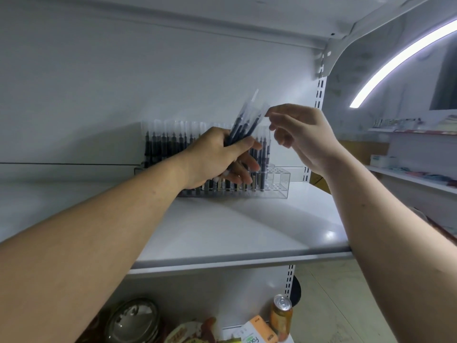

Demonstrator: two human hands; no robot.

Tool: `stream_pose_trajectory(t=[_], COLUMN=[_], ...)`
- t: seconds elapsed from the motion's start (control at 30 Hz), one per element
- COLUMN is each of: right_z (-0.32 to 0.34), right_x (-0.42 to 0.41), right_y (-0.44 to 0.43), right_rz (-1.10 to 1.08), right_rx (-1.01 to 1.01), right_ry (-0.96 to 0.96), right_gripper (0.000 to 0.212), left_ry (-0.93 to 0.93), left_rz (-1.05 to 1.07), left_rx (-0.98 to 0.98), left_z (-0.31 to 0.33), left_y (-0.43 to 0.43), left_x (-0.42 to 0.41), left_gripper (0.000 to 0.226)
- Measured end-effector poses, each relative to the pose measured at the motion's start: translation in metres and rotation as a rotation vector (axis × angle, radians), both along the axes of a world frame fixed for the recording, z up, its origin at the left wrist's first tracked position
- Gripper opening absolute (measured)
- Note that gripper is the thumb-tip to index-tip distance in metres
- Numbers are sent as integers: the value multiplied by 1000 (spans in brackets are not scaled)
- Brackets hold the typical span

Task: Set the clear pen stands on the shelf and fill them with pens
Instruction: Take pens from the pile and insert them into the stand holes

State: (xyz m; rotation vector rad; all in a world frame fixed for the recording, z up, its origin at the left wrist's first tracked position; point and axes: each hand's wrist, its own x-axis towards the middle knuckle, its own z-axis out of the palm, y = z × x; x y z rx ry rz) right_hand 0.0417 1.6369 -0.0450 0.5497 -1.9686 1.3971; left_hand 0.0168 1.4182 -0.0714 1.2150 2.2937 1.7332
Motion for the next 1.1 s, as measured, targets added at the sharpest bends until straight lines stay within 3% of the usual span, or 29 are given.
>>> stream_pose_trajectory(t=[0.23, 0.4, 0.5, 0.67, 0.87, 1.1], right_z=[-1, 7, 10, 5, -1, -1], right_x=[3, 2, 0, -11, -23, -21], right_y=[-3, 1, 8, 17, 15, 11], right_rz=[124, 144, -19, -371, -351, -384], right_rx=[29, -334, -462, -175, 94, 149], right_ry=[-123, -28, 90, 183, 65, 29], right_gripper=[27, 16, 13, 19, 14, 15], left_ry=[-38, -19, 58, 99, 11, -63], left_rz=[-52, -26, 42, 30, 9, -14], left_rx=[-19, 1, -14, -48, -75, -23], left_z=[0, 2, 2, 0, -1, 0], left_y=[2, -1, -3, -4, -4, -3], left_x=[4, 2, 0, -6, -8, -11], left_gripper=[34, 34, 33, 37, 36, 30])
